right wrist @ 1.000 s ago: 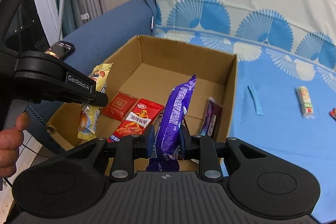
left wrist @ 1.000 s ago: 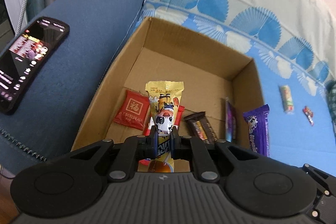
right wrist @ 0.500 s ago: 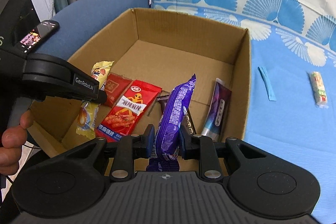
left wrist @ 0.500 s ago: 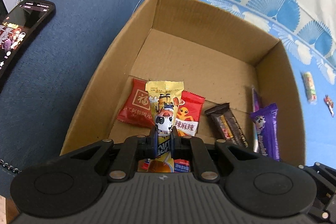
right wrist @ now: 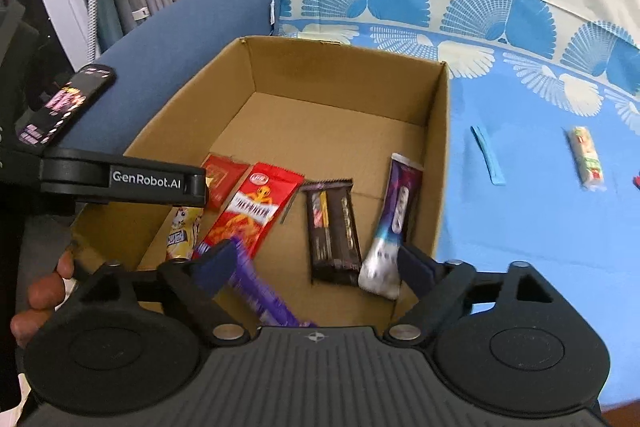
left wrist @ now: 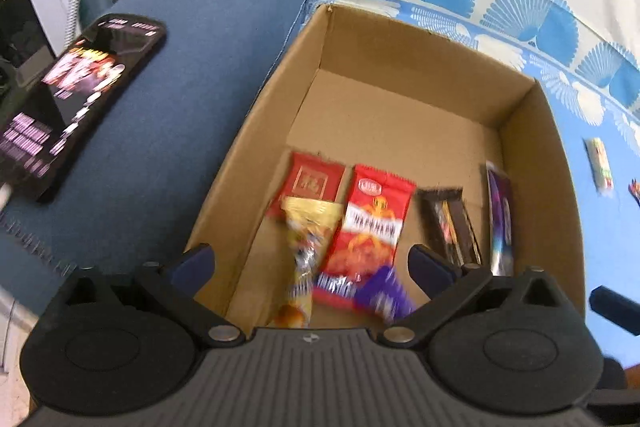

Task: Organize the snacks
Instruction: 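Carry both snacks over the box and open both tools to drop them, then lift both tools from the box and move toward the remaining snacks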

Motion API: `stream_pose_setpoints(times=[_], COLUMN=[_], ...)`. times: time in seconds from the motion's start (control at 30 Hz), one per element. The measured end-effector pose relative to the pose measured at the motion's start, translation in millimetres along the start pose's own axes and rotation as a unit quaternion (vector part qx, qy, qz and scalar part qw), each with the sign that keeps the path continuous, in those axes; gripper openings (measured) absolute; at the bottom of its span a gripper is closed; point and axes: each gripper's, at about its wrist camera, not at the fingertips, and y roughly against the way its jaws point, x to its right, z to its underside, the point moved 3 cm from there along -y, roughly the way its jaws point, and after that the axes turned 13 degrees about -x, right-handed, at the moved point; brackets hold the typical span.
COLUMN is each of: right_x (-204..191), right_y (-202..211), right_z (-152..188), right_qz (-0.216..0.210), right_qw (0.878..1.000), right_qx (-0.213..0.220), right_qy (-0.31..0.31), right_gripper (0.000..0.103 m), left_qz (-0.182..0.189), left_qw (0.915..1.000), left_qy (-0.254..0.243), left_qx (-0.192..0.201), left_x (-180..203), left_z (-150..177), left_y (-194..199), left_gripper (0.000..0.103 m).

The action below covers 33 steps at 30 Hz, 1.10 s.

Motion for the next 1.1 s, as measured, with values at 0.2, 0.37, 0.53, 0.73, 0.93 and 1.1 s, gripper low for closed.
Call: stream_pose_setpoints(times=[0.2,0.37,0.53,0.73,0.93,1.1], right_x=[-9,-16,-16,-15,-15,-18], right_y=[40,75,105,134,158,172], right_z=[33,55,69,90,108,118], right_qz=[0.002,-0.001,-0.002,-0.002,-0.005,-0.006], right_qw=[1.0,0.999,0.997,0.994,0.99,0.988], right_qx=[0.014,0.042,0.074,0.109,0.138,0.156], right_qy=[0.003,0.009,0.012,0.021,0.017,0.018], right_gripper=[0.096,0.098,0.1,0.102,0.102,0.102], left_qz=[-0.02,-0.035,-0.034,-0.038,-0.04,-0.041], left_qw=[0.9996,0.9984,0.9968,0.9937,0.9902,0.9876], left_qy=[0.01,0.003,-0.006,-0.02,-0.026,-0.025], left_qx=[0.014,0.045,0.073,0.104,0.131,0.15], left_x=[-9,-6,1,9,14,15], left_z=[45,76,101,123,143,153], left_y=[38,72,98,125,149,163], left_gripper=[0.103,0.103,0.103,0.103,0.103,0.103])
